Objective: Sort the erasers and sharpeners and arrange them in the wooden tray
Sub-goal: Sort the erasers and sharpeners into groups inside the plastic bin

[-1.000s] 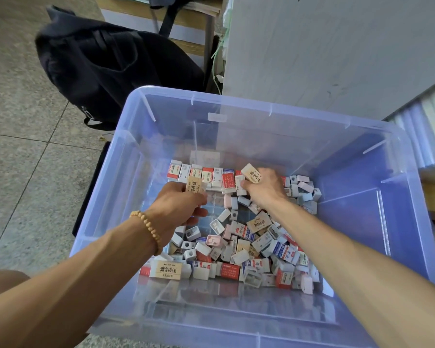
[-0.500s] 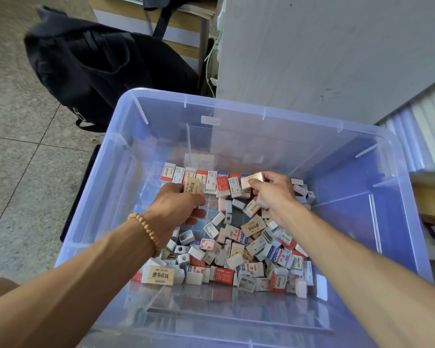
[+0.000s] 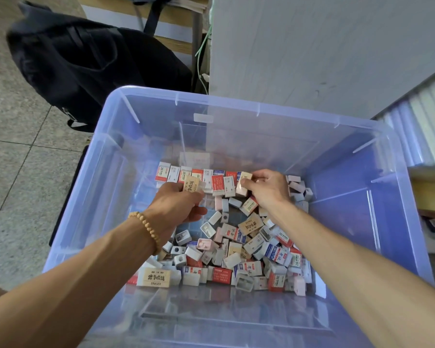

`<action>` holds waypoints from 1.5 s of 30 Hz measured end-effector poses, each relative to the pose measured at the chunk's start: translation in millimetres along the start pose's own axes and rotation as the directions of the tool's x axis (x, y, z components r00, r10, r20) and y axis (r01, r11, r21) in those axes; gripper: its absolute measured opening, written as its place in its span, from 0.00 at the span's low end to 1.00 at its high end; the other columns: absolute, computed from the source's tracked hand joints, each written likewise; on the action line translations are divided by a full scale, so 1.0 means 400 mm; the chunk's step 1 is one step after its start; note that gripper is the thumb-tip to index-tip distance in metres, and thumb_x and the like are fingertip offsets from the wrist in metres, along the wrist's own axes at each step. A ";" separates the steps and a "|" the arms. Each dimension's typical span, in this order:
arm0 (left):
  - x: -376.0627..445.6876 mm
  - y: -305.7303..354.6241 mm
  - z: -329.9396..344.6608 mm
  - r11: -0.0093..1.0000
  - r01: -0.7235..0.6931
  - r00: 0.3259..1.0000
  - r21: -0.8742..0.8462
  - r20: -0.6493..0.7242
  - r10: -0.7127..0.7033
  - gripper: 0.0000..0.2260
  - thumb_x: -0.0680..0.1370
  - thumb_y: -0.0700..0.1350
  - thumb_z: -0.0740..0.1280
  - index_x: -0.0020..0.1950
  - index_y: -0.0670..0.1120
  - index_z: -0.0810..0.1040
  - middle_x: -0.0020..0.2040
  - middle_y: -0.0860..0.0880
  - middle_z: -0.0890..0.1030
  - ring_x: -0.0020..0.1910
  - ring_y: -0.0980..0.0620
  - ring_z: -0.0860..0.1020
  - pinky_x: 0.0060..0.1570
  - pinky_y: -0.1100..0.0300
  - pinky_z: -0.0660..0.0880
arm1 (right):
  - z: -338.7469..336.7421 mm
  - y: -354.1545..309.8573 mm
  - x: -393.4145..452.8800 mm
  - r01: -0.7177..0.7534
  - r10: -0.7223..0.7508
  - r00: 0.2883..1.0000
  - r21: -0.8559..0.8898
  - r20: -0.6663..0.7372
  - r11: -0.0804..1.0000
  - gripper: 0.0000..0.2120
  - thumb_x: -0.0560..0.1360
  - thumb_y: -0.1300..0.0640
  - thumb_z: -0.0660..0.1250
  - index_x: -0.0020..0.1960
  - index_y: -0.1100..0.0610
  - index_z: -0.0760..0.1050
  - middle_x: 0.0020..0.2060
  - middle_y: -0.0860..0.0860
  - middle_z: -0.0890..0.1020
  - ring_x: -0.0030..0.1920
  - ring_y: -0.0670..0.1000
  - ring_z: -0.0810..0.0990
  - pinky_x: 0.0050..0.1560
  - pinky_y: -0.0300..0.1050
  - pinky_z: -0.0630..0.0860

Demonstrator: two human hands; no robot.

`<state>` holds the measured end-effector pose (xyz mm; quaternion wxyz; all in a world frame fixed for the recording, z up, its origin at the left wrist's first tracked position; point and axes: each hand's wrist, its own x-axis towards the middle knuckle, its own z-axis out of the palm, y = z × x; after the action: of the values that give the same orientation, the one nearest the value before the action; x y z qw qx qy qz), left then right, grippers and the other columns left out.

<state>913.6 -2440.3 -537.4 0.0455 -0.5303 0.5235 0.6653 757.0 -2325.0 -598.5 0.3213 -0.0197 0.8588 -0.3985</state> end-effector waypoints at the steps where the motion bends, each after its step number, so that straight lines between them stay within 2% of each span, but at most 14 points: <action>1: 0.000 0.002 0.001 1.000 -0.001 1.000 -0.015 -0.001 0.001 0.00 0.80 0.38 0.66 0.50 0.41 0.76 0.45 0.43 0.80 0.40 0.48 0.83 0.38 0.60 0.81 | 0.003 -0.001 -0.004 0.036 -0.036 0.999 -0.041 0.000 0.999 0.13 0.71 0.57 0.78 0.55 0.54 0.82 0.48 0.46 0.84 0.47 0.47 0.82 0.51 0.42 0.78; 5: 0.017 0.005 -0.004 1.000 0.012 0.999 -0.028 -0.032 -0.013 0.01 0.79 0.36 0.67 0.48 0.38 0.76 0.43 0.42 0.79 0.37 0.48 0.82 0.39 0.57 0.82 | 0.001 -0.010 -0.027 0.141 -0.146 0.988 -0.098 -0.043 0.985 0.10 0.75 0.54 0.74 0.54 0.57 0.83 0.47 0.47 0.83 0.45 0.46 0.79 0.47 0.36 0.73; 8: 0.046 0.011 -0.002 0.999 0.010 0.996 0.048 -0.085 -0.006 0.04 0.78 0.36 0.69 0.47 0.35 0.78 0.38 0.41 0.82 0.35 0.48 0.83 0.36 0.59 0.81 | -0.015 -0.020 -0.038 0.045 -0.046 0.997 -0.012 -0.066 0.999 0.10 0.81 0.57 0.62 0.53 0.60 0.81 0.50 0.58 0.83 0.37 0.44 0.75 0.36 0.32 0.71; 10: 0.066 0.018 0.007 0.997 0.008 0.994 0.073 -0.106 -0.001 0.04 0.78 0.36 0.68 0.46 0.35 0.78 0.36 0.42 0.82 0.32 0.49 0.81 0.32 0.61 0.80 | -0.036 -0.020 -0.036 -0.019 0.019 1.000 0.047 -0.017 0.999 0.12 0.81 0.61 0.59 0.58 0.59 0.79 0.56 0.59 0.81 0.40 0.44 0.74 0.39 0.38 0.69; 12: 0.083 0.024 0.017 0.997 0.010 0.995 0.082 -0.102 -0.002 0.03 0.77 0.34 0.69 0.46 0.34 0.78 0.36 0.41 0.81 0.30 0.50 0.79 0.30 0.63 0.79 | -0.057 -0.022 -0.036 -0.014 0.014 1.000 0.023 0.009 1.000 0.16 0.79 0.64 0.60 0.63 0.56 0.78 0.61 0.53 0.79 0.48 0.46 0.74 0.48 0.40 0.70; 16: 0.130 0.030 0.031 0.987 -0.020 0.987 0.159 -0.156 0.045 0.06 0.73 0.35 0.74 0.48 0.36 0.80 0.41 0.41 0.83 0.35 0.48 0.82 0.37 0.60 0.82 | -0.084 -0.004 -0.040 -0.003 0.003 0.999 0.013 -0.032 1.000 0.22 0.75 0.65 0.69 0.68 0.54 0.73 0.55 0.49 0.77 0.47 0.45 0.75 0.34 0.31 0.66; 21: 0.162 0.023 0.036 0.973 -0.041 0.971 0.228 -0.222 0.093 0.06 0.71 0.35 0.76 0.41 0.40 0.80 0.43 0.43 0.84 0.37 0.48 0.84 0.42 0.57 0.82 | -0.083 -0.003 -0.038 -0.037 0.043 0.997 0.091 -0.067 0.995 0.19 0.72 0.63 0.74 0.62 0.54 0.75 0.50 0.49 0.80 0.46 0.47 0.78 0.37 0.35 0.71; 25: 0.169 0.019 0.041 0.976 -0.023 0.977 0.218 -0.200 0.068 0.08 0.69 0.36 0.78 0.41 0.42 0.80 0.45 0.43 0.84 0.36 0.49 0.84 0.35 0.61 0.82 | -0.067 0.002 -0.033 -0.080 0.088 0.995 0.139 -0.049 0.987 0.15 0.71 0.65 0.76 0.55 0.55 0.77 0.50 0.51 0.83 0.48 0.51 0.83 0.47 0.45 0.81; 30: 0.166 0.014 0.023 0.916 -0.114 0.934 0.384 -0.273 0.231 0.10 0.70 0.47 0.78 0.39 0.49 0.78 0.36 0.50 0.83 0.33 0.52 0.84 0.37 0.59 0.80 | -0.064 0.004 -0.023 -0.110 0.124 0.989 0.170 -0.078 0.979 0.11 0.72 0.63 0.76 0.44 0.51 0.75 0.44 0.50 0.83 0.39 0.46 0.83 0.31 0.38 0.77; 34: 0.187 0.006 -0.005 0.937 -0.115 0.923 0.329 -0.313 0.223 0.12 0.78 0.52 0.69 0.39 0.47 0.82 0.37 0.45 0.85 0.39 0.45 0.85 0.44 0.53 0.82 | -0.060 0.004 -0.022 -0.105 0.122 0.987 0.160 -0.100 0.981 0.09 0.73 0.62 0.75 0.45 0.51 0.77 0.44 0.50 0.84 0.41 0.46 0.82 0.38 0.40 0.79; 37: 0.198 0.002 0.007 0.934 -0.117 0.930 0.336 -0.293 0.222 0.09 0.77 0.50 0.71 0.40 0.46 0.81 0.39 0.45 0.85 0.38 0.47 0.85 0.47 0.51 0.83 | -0.056 0.005 -0.026 -0.116 0.126 0.991 0.182 -0.047 0.976 0.07 0.75 0.62 0.73 0.48 0.53 0.78 0.44 0.50 0.84 0.41 0.45 0.83 0.37 0.38 0.79; 40: 0.210 -0.005 0.002 0.860 -0.144 0.907 0.490 -0.282 0.312 0.11 0.72 0.53 0.76 0.46 0.47 0.82 0.44 0.44 0.84 0.40 0.45 0.84 0.46 0.51 0.82 | -0.056 0.007 -0.032 -0.129 0.133 0.991 0.220 -0.004 0.967 0.08 0.76 0.63 0.72 0.53 0.54 0.80 0.41 0.49 0.84 0.42 0.47 0.85 0.44 0.43 0.83; 42: 0.203 -0.004 -0.009 0.728 -0.122 0.869 0.675 -0.281 0.407 0.17 0.71 0.57 0.75 0.52 0.48 0.80 0.48 0.43 0.83 0.45 0.42 0.82 0.48 0.49 0.80 | -0.054 0.010 -0.031 -0.130 0.133 0.991 0.232 0.003 0.964 0.08 0.76 0.62 0.72 0.55 0.56 0.80 0.39 0.48 0.83 0.40 0.47 0.85 0.45 0.45 0.84; 45: 0.169 -0.005 -0.006 0.559 -0.210 0.805 0.802 -0.183 0.564 0.18 0.75 0.57 0.71 0.57 0.46 0.77 0.51 0.44 0.81 0.48 0.42 0.78 0.47 0.51 0.76 | -0.042 0.014 -0.026 -0.138 0.146 0.989 0.229 -0.015 0.964 0.06 0.75 0.61 0.73 0.48 0.51 0.80 0.42 0.49 0.85 0.43 0.48 0.85 0.49 0.48 0.84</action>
<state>887.0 -2474.6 -589.3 -0.0062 -0.4603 0.8517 0.2505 757.1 -2306.9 -589.0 0.3356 0.0850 0.8118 -0.4702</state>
